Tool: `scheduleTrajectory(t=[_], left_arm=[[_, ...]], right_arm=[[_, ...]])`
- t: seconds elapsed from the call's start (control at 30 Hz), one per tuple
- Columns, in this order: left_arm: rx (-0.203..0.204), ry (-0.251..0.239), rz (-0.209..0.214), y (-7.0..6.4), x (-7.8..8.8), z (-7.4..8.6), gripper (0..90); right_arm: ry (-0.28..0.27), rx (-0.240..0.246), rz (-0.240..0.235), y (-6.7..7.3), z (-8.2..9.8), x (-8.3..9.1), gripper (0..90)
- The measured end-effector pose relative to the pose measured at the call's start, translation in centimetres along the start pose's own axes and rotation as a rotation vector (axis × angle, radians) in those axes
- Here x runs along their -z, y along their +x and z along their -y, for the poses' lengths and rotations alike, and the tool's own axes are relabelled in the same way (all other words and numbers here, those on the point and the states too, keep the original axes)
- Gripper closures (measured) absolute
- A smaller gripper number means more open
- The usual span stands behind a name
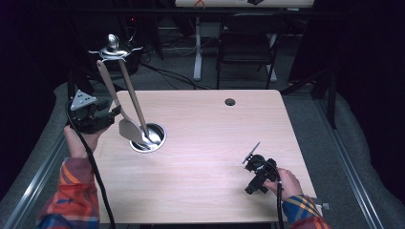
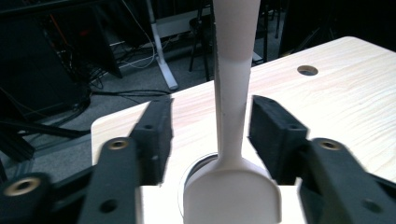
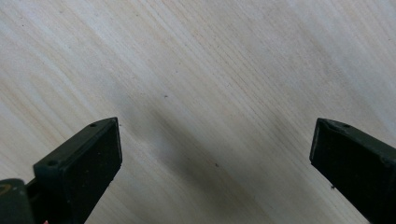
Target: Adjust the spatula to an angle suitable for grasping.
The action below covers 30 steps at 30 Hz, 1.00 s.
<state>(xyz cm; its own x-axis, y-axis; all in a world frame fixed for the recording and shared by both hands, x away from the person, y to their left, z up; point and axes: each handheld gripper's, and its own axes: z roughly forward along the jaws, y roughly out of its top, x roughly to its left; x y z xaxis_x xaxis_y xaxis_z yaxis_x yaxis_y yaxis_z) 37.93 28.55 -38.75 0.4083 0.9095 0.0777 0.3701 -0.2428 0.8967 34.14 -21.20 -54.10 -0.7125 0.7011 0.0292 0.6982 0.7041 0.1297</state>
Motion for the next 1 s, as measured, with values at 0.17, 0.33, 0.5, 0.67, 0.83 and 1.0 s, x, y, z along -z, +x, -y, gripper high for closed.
scheduleTrajectory(t=[0.17,0.33,0.5,0.67,0.83,1.0], left_arm=[[0.003,0.013,0.011,-0.3,0.6,-0.3,32.2],[0.004,0.040,0.007,-0.6,1.1,-0.4,21.9],[0.008,0.070,0.008,-1.0,1.7,-0.4,14.7],[0.007,0.094,-0.007,-1.6,2.4,-0.1,10.2],[0.035,0.082,-0.042,-2.2,2.5,1.1,6.4],[0.025,0.133,-0.045,-3.5,1.9,3.2,3.1]], right_arm=[[0.002,0.007,0.002,0.0,0.0,0.1,1.9],[-0.005,0.000,0.000,-0.1,0.1,0.1,1.9],[-0.007,-0.001,0.005,-0.1,0.1,0.2,1.9],[-0.002,-0.003,0.005,-0.1,0.2,0.3,1.9],[-0.001,0.003,0.006,-0.2,0.2,0.5,1.9],[-0.011,-0.003,0.008,-0.1,0.3,0.5,1.9]])
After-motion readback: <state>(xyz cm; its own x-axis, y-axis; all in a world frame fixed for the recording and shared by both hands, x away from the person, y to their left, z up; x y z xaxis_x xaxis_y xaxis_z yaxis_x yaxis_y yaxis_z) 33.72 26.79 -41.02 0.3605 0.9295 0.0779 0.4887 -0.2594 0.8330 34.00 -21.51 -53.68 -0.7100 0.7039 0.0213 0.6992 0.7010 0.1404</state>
